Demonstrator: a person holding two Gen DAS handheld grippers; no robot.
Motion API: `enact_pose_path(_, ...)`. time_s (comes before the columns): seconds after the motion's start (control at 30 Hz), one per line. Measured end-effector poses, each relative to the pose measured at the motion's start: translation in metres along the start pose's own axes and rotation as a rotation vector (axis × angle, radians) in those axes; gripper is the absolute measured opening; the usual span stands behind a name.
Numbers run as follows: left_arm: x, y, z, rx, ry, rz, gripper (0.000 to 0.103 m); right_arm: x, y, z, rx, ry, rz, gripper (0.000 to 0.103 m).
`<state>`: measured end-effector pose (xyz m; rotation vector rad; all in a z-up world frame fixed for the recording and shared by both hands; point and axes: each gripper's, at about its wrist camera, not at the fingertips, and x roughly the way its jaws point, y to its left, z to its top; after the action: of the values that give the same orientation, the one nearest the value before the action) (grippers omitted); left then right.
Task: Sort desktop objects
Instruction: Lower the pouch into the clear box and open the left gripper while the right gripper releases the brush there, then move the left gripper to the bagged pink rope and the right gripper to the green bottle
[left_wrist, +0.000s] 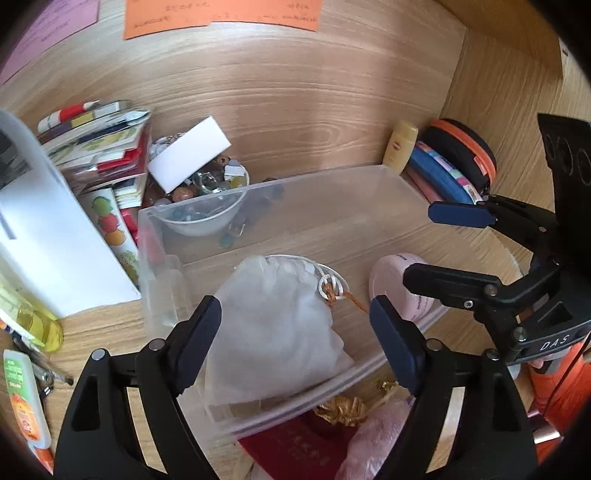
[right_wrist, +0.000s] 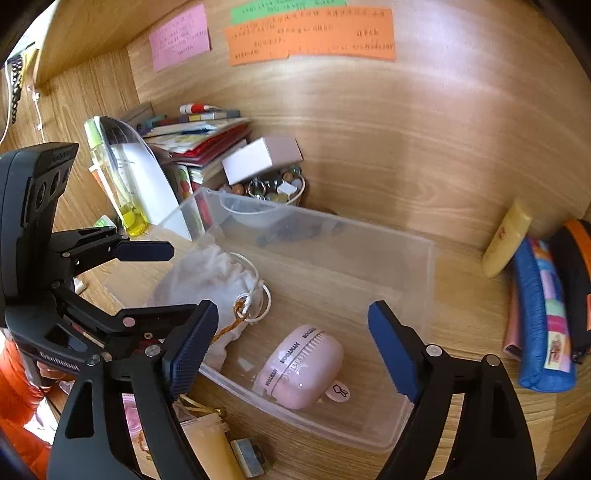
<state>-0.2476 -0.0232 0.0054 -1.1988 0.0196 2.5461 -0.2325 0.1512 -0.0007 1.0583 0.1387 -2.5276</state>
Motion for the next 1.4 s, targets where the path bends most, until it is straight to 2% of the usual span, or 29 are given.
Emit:
enact_pose_path(0.2,-0.019,-0.004,-0.004,0.014,-0.031,0.033,0.083,-0.013,0.011,0.001,-0.026,-0.022,-0.025,0.081)
enact_pose_path(0.67,-0.068,-0.017,-0.024,0.047,-0.119,0.068,0.092,-0.060,0.030,-0.020,-0.042,-0.080,-0.094,0.082)
enact_pose_path(0.77,-0.073,-0.021,-0.031,0.051,-0.118,0.065,0.092,-0.069,0.030,-0.027,-0.033,-0.101,-0.106,0.083)
enact_pose_path(0.83,-0.076,-0.023,-0.036,0.051,-0.116,0.068,0.092,-0.074,0.031,-0.033,-0.030,-0.110,-0.114,0.087)
enact_pose_path(1.13,-0.091,-0.030,-0.067,0.077,-0.121,0.104,0.096,-0.084,0.025,-0.059,0.028,-0.096,-0.127,0.088)
enact_pose_path(1.4,-0.091,-0.023,-0.096,0.020,-0.083,0.110,0.096,-0.086,0.036,-0.087,0.018,-0.093,-0.156,0.088)
